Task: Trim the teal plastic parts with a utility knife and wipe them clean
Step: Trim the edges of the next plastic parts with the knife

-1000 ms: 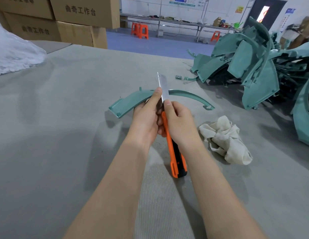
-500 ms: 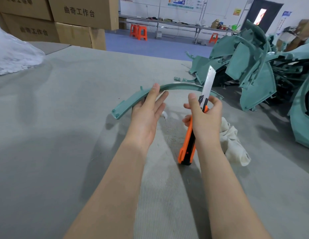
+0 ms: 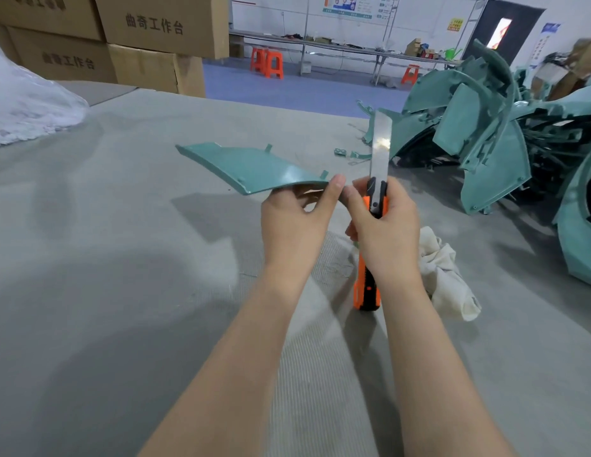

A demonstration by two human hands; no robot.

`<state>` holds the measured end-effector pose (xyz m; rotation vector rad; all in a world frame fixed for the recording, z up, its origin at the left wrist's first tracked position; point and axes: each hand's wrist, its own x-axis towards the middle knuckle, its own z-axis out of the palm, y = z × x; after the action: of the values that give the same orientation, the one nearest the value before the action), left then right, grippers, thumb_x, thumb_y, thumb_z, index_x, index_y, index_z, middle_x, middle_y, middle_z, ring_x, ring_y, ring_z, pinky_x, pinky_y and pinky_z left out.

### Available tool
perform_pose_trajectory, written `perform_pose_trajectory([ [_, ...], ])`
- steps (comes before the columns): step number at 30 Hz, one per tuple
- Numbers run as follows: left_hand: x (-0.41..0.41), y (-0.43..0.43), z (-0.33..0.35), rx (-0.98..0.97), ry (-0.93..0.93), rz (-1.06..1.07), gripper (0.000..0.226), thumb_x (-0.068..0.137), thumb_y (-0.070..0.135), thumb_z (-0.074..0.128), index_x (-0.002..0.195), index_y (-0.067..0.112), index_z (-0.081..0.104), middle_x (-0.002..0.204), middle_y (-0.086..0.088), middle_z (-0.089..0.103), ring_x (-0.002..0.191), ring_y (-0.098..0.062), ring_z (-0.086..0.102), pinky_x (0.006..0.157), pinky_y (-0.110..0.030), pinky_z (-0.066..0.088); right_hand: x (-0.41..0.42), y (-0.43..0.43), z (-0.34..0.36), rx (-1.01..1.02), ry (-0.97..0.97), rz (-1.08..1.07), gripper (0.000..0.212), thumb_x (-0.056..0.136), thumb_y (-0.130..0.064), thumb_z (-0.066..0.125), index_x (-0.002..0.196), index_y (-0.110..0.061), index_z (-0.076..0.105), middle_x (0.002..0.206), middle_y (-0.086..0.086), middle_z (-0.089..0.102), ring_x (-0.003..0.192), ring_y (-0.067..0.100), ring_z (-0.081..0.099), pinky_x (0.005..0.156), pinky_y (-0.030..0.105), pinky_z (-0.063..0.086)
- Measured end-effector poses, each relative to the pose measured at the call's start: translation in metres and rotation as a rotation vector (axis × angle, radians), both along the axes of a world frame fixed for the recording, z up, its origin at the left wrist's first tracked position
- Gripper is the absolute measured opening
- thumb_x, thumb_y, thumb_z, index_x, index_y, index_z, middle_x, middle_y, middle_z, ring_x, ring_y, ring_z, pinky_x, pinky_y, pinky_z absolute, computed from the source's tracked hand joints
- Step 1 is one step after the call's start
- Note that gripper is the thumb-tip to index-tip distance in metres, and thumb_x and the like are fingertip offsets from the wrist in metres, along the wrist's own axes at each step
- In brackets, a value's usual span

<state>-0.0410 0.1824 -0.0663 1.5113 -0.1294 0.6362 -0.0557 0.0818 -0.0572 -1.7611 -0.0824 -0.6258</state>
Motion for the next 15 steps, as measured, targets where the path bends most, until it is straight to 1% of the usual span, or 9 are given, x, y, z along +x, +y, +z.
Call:
perform_pose_trajectory([
  [2, -0.003, 0.000, 0.002, 0.030, -0.049, 0.104, 0.016, 0.081, 0.036, 0.075, 0.075, 0.033, 0.060, 0.071, 0.023, 0.067, 0.078, 0.002, 0.068, 0.079, -0.025, 0.054, -0.002, 0.002, 0.001, -0.021, 0.022, 0.068, 0.012, 0.091, -0.028, 0.068, 0.085, -0.020, 0.061, 0.065, 0.000, 0.054, 0.057, 0.016, 0.055, 0.051, 0.024, 0.047],
  [4, -0.007, -0.001, 0.007, -0.010, -0.089, 0.168, 0.019, 0.079, 0.039, 0.074, 0.084, 0.033, 0.057, 0.072, 0.025, 0.065, 0.079, 0.003, 0.066, 0.082, -0.029, 0.054, -0.005, 0.005, 0.005, 0.010, 0.026, 0.151, 0.010, 0.091, -0.024, 0.067, 0.083, -0.020, 0.062, 0.061, -0.002, 0.051, 0.052, 0.015, 0.052, 0.049, 0.024, 0.046],
  [6, -0.009, 0.000, 0.014, -0.105, -0.115, 0.154, 0.037, 0.079, 0.038, 0.072, 0.110, 0.024, 0.056, 0.082, 0.018, 0.064, 0.084, -0.006, 0.066, 0.084, -0.033, 0.054, -0.009, 0.008, 0.009, 0.071, 0.023, 0.251, 0.009, 0.092, -0.021, 0.066, 0.084, -0.018, 0.063, 0.062, 0.004, 0.052, 0.049, 0.016, 0.053, 0.048, 0.025, 0.046],
  [8, -0.010, 0.005, 0.020, -0.136, -0.147, 0.144, 0.063, 0.081, 0.033, 0.070, 0.136, 0.019, 0.044, 0.095, 0.007, 0.059, 0.089, -0.016, 0.064, 0.084, -0.038, 0.054, -0.013, 0.011, 0.012, 0.143, 0.038, 0.295, 0.008, 0.092, -0.023, 0.065, 0.085, -0.021, 0.064, 0.074, 0.012, 0.063, 0.046, 0.014, 0.054, 0.049, 0.024, 0.047],
  [9, -0.009, 0.008, 0.019, -0.066, -0.169, 0.192, 0.069, 0.082, 0.032, 0.070, 0.143, 0.019, 0.039, 0.099, 0.002, 0.056, 0.089, -0.017, 0.061, 0.084, -0.036, 0.054, -0.013, 0.010, 0.013, 0.186, 0.048, 0.284, 0.007, 0.092, -0.024, 0.065, 0.085, -0.022, 0.063, 0.084, 0.012, 0.068, 0.045, 0.013, 0.054, 0.048, 0.023, 0.047],
  [10, -0.009, 0.012, 0.018, 0.051, -0.186, 0.252, 0.072, 0.083, 0.030, 0.070, 0.146, 0.019, 0.036, 0.100, 0.001, 0.051, 0.088, -0.013, 0.058, 0.084, -0.029, 0.052, -0.013, 0.009, 0.014, 0.247, 0.062, 0.256, 0.007, 0.092, -0.027, 0.064, 0.086, -0.022, 0.063, 0.090, 0.008, 0.071, 0.044, 0.012, 0.053, 0.047, 0.021, 0.045],
  [12, -0.007, 0.018, 0.014, 0.312, -0.165, 0.331, 0.071, 0.087, 0.026, 0.068, 0.148, 0.024, 0.032, 0.101, 0.001, 0.042, 0.086, -0.006, 0.048, 0.083, -0.016, 0.043, -0.010, 0.003, 0.016, 0.422, 0.101, 0.191, 0.016, 0.094, -0.035, 0.061, 0.091, -0.019, 0.063, 0.099, -0.001, 0.074, 0.042, 0.010, 0.051, 0.044, 0.019, 0.042],
  [13, -0.006, 0.021, 0.012, 0.441, -0.118, 0.344, 0.069, 0.088, 0.024, 0.066, 0.149, 0.026, 0.032, 0.102, 0.002, 0.039, 0.088, -0.008, 0.046, 0.086, -0.018, 0.040, -0.009, -0.001, 0.017, 0.523, 0.113, 0.168, 0.022, 0.095, -0.039, 0.059, 0.094, -0.017, 0.063, 0.101, -0.002, 0.075, 0.041, 0.010, 0.049, 0.042, 0.019, 0.041],
  [15, -0.003, 0.022, 0.006, 0.693, -0.005, 0.365, 0.063, 0.089, 0.022, 0.063, 0.146, 0.029, 0.036, 0.106, 0.002, 0.040, 0.099, -0.018, 0.047, 0.096, -0.030, 0.032, -0.006, -0.010, 0.019, 0.683, 0.118, 0.135, 0.030, 0.095, -0.043, 0.058, 0.098, -0.014, 0.062, 0.100, 0.000, 0.075, 0.040, 0.010, 0.047, 0.041, 0.019, 0.040],
])
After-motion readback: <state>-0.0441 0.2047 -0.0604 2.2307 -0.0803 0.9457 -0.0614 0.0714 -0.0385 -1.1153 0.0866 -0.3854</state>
